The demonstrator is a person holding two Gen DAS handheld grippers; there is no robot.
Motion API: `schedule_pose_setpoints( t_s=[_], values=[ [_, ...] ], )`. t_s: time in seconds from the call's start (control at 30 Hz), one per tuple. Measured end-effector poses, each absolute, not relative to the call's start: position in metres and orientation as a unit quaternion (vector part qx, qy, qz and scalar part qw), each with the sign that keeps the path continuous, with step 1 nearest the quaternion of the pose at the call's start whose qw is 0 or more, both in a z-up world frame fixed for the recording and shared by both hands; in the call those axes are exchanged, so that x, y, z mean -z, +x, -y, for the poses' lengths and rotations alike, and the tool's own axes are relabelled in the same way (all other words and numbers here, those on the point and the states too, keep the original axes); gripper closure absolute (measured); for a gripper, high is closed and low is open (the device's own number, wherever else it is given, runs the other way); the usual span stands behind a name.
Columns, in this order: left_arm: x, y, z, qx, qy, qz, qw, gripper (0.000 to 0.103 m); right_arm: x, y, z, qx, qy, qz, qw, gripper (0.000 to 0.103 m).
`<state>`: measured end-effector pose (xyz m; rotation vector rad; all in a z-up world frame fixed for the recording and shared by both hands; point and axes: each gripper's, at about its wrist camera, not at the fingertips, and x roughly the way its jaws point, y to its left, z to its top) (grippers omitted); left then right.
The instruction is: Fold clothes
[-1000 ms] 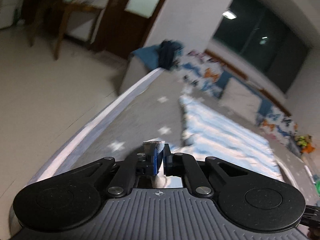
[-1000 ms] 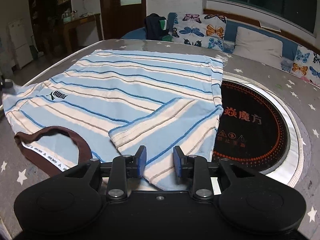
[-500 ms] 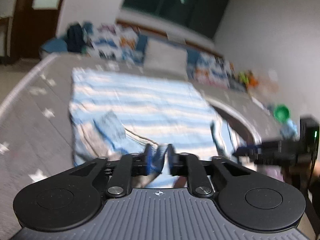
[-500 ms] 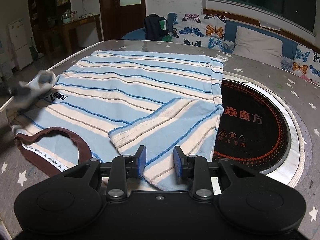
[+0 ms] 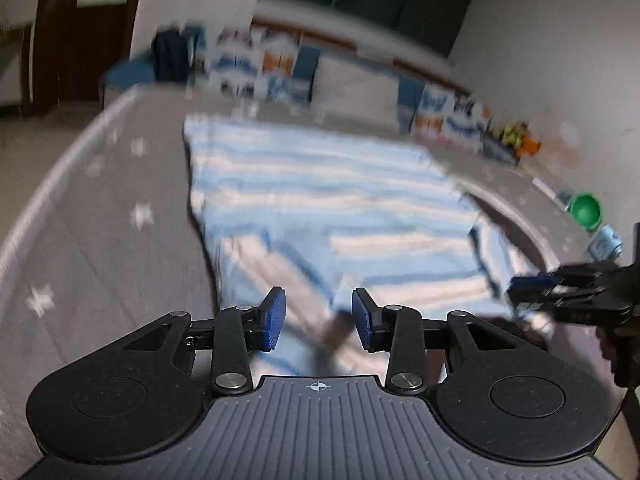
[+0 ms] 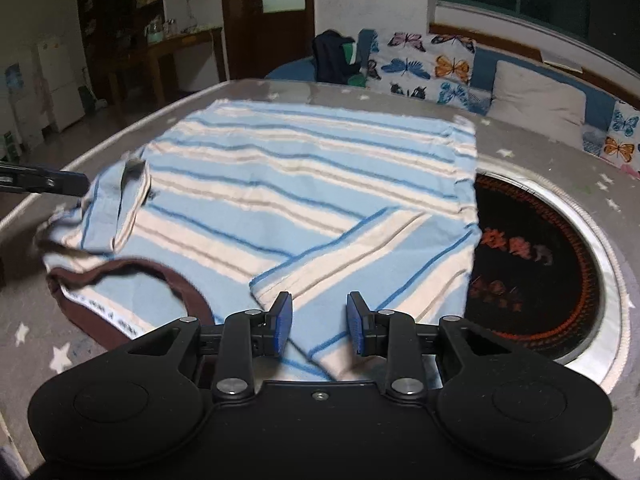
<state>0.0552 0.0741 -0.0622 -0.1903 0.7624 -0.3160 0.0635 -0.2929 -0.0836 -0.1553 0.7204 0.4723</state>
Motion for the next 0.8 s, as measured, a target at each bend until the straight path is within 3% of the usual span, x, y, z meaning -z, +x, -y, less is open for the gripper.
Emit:
schedule_pose_setpoints(
  t_s=[0.27, 0.43, 0.5, 0.8],
  values=[
    [0.037, 0.022, -0.077, 0.206, -0.007, -0.349, 0.914, 0.064, 0.065, 0.035, 0.298, -0.270, -0.130, -0.343, 0.890, 0.071],
    [0.036, -0.003, -0.070, 0.254, 0.082, -0.336, 0.903, 0.053, 0.067, 0.004, 0.295, -0.322, -0.190, -0.348, 0.860, 0.069],
    [0.042, -0.010, -0.062, 0.263, 0.124, -0.334, 0.897, 0.053, 0.069, -0.001, 0.292, -0.334, -0.202, -0.348, 0.852, 0.064],
    [0.056, -0.013, -0.041, 0.287, 0.216, -0.318, 0.877, 0.053, 0.075, -0.002, 0.276, -0.346, -0.235, -0.337, 0.843, 0.066]
  ],
)
